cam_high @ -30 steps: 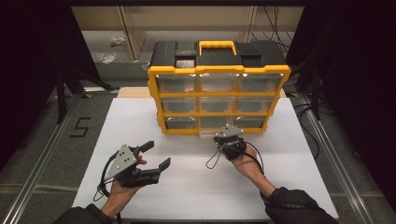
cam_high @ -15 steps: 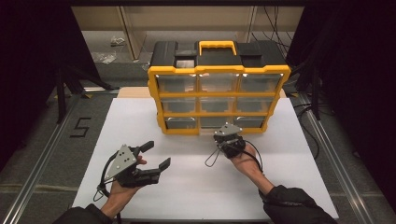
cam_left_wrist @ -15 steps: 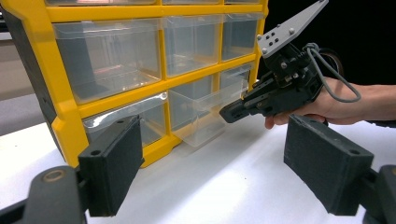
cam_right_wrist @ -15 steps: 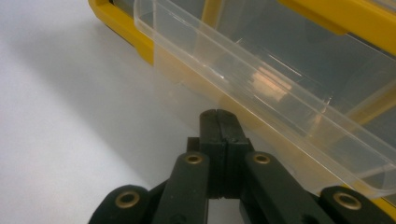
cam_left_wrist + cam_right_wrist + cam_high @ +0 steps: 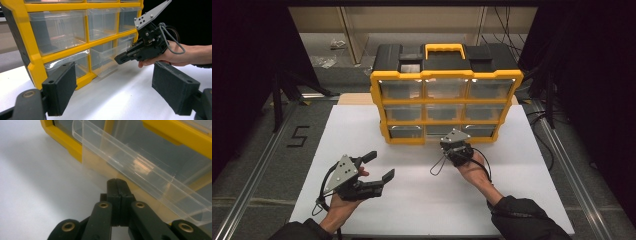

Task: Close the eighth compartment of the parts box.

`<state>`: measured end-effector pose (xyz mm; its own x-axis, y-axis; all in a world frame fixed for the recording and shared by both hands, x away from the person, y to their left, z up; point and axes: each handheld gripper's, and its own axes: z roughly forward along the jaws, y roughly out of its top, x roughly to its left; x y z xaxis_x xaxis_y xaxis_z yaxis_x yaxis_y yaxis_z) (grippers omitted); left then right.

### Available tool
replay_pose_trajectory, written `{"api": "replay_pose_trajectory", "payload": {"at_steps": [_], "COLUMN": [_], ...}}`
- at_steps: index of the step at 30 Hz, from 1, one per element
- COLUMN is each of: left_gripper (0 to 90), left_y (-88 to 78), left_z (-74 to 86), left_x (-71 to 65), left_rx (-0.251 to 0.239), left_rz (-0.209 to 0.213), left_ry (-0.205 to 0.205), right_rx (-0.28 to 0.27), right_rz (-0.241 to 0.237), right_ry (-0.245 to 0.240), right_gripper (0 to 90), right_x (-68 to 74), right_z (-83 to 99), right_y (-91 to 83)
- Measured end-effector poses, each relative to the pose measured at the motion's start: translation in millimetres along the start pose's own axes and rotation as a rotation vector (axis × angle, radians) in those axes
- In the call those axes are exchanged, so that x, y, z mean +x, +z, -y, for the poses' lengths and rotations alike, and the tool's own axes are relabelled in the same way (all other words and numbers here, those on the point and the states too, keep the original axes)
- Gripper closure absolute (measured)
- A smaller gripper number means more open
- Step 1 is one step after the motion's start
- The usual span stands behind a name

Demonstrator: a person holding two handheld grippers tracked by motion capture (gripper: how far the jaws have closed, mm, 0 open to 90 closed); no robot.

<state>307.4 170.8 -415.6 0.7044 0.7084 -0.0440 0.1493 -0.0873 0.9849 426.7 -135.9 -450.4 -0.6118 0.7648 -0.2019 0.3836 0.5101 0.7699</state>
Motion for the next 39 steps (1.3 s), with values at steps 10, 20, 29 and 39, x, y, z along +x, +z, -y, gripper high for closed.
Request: {"api": "replay_pose_trajectory", "payload": {"at_steps": [10, 20, 29, 39], "left_gripper": [18.9, 18.9, 19.0, 19.0], "left_y": [0.1, 0.0, 0.0, 0.0], "left_z": [0.0, 0.0, -0.1, 0.0], "left_x": [0.0, -0.1, 0.0, -0.1], "left_rx": [0.000, 0.000, 0.001, 0.001], "left_rz": [0.000, 0.000, 0.000, -0.001], "left_ry": [0.001, 0.001, 0.003, 0.004], "right_rx": [-0.003, -0.008, -0.009, -0.004], "right_rz": [0.009, 0.021, 0.023, 0.025], "right_ry": [0.001, 0.001, 0.004, 0.006], "right_gripper": [90.0, 90.0, 90.0, 90.0], "right_x": [-1.8, -3.9, -6.5, -9.0], "right_z": [-1.2, -2.4, -2.8, -1.7], "right_y": [2.4, 5.0, 6.3, 7.3]}}
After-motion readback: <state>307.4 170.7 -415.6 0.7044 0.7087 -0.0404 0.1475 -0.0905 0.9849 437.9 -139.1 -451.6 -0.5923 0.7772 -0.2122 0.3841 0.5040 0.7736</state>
